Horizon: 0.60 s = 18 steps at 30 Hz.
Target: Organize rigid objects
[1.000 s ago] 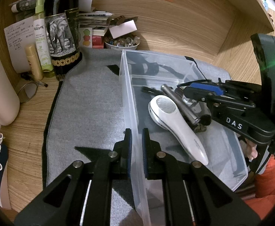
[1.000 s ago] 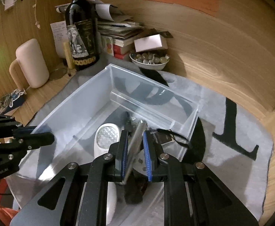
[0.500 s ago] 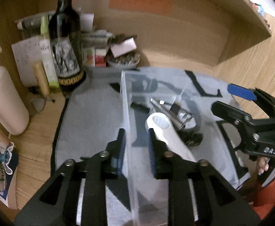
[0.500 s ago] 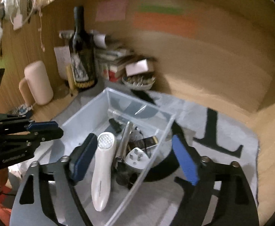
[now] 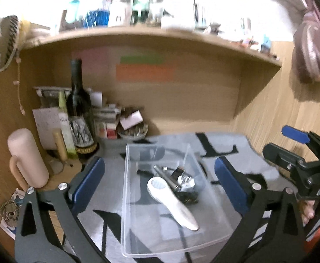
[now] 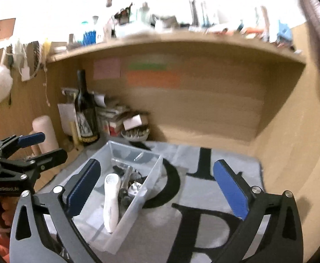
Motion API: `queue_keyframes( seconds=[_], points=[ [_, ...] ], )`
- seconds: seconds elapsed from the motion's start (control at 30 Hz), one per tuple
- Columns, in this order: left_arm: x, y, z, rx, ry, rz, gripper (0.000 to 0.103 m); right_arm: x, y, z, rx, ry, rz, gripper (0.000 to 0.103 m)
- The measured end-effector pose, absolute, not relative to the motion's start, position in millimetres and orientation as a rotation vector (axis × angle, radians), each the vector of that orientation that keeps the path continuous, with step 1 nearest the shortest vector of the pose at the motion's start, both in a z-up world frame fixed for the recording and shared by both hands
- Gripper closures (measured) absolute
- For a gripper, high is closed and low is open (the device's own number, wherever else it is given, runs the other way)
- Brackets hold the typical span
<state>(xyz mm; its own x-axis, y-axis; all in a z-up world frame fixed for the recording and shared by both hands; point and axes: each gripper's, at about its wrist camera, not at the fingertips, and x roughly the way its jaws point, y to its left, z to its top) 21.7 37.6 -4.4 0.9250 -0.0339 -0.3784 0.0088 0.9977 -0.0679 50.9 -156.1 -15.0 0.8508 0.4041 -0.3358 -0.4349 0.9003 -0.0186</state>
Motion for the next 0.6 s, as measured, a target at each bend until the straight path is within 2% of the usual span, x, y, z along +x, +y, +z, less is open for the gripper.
queue_keyframes(
  seconds=[0.6],
  points=[
    [-32.3, 11.0, 9.1, -0.042, 0.242, -0.045, 0.0, -0.6, -174.2, -13.2, -0.077, 0.221, 0.403, 0.0]
  ],
)
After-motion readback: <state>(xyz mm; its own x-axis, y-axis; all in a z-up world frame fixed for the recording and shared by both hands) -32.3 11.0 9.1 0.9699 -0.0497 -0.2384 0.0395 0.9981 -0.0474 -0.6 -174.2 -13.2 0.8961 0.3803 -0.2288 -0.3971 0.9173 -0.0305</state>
